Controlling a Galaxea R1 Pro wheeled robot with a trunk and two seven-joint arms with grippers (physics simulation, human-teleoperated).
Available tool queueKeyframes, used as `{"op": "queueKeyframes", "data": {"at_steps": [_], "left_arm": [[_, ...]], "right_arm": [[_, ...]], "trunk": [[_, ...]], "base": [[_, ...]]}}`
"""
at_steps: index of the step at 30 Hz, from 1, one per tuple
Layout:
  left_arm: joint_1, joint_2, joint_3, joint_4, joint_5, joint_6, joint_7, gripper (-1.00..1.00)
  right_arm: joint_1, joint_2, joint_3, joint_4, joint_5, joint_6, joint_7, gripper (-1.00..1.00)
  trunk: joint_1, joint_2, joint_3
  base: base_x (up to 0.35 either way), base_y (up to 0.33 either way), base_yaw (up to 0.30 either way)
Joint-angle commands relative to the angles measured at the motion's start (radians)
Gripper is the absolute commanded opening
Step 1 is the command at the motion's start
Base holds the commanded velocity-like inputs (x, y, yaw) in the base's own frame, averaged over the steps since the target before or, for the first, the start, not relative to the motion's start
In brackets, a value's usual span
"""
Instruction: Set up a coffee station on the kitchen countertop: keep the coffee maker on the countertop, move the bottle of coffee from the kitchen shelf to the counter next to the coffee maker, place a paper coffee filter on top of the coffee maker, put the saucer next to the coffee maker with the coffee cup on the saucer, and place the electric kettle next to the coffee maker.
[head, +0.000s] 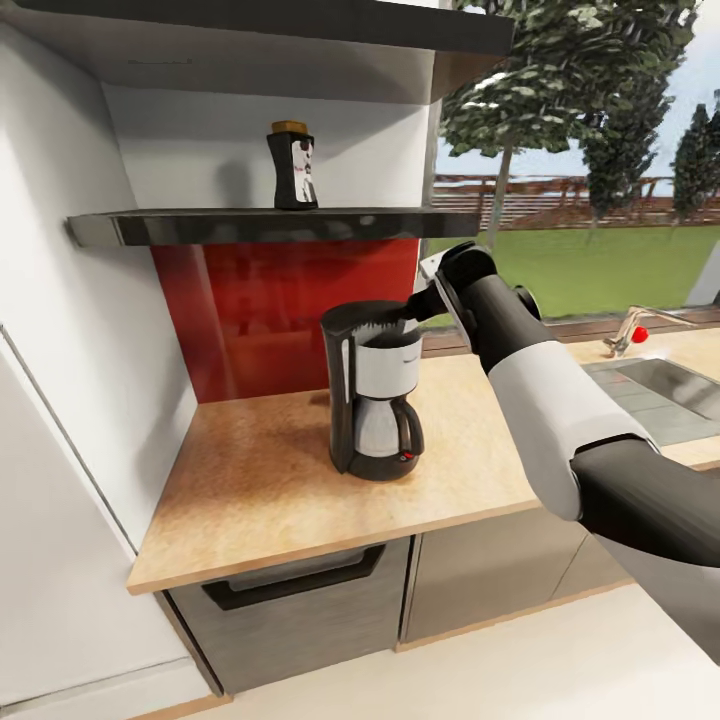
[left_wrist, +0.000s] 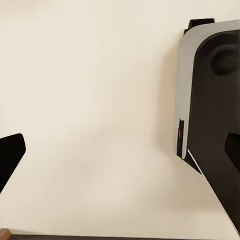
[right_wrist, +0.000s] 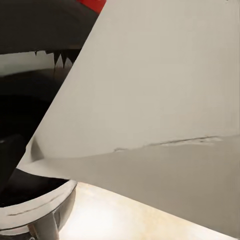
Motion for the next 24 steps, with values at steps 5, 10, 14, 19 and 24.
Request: {"op": "queueKeyframes", "data": {"at_steps": [5,10,14,19,24], "left_arm": [[-0.001,0.000,0.001,0.000,-0.006,0.000,0.003,1.00],[-0.001,-0.001,0.001,0.000,-0.006,0.000,0.003,1.00],[-0.001,-0.001,0.001,0.000,-0.006,0.000,0.003,1.00],[-0.001,-0.001,0.001,0.000,-0.006,0.000,0.003,1.00],[-0.001,-0.001,0.001,-0.001,-0.006,0.000,0.003,1.00]], "right_arm": [[-0.002,0.000,0.001,-0.007,0.011,0.004,0.009,-1.00],[-0.002,-0.001,0.000,-0.007,0.011,0.004,0.009,-1.00],[-0.001,-0.002,0.000,-0.006,0.012,0.004,0.008,-1.00],[-0.001,-0.004,0.000,-0.002,0.048,0.004,0.007,-1.00],[-0.001,-0.003,0.000,0.002,0.071,0.004,0.008,-1.00]], "trunk": [[0.001,-0.002,-0.002],[0.001,-0.002,-0.002],[0.001,-0.002,-0.002],[0.001,-0.002,-0.002],[0.001,-0.002,-0.002]], "base": [[0.000,0.225,0.000],[0.000,0.046,0.000],[0.016,0.006,0.000],[0.096,0.001,0.000],[0.014,0.000,0.000]]}}
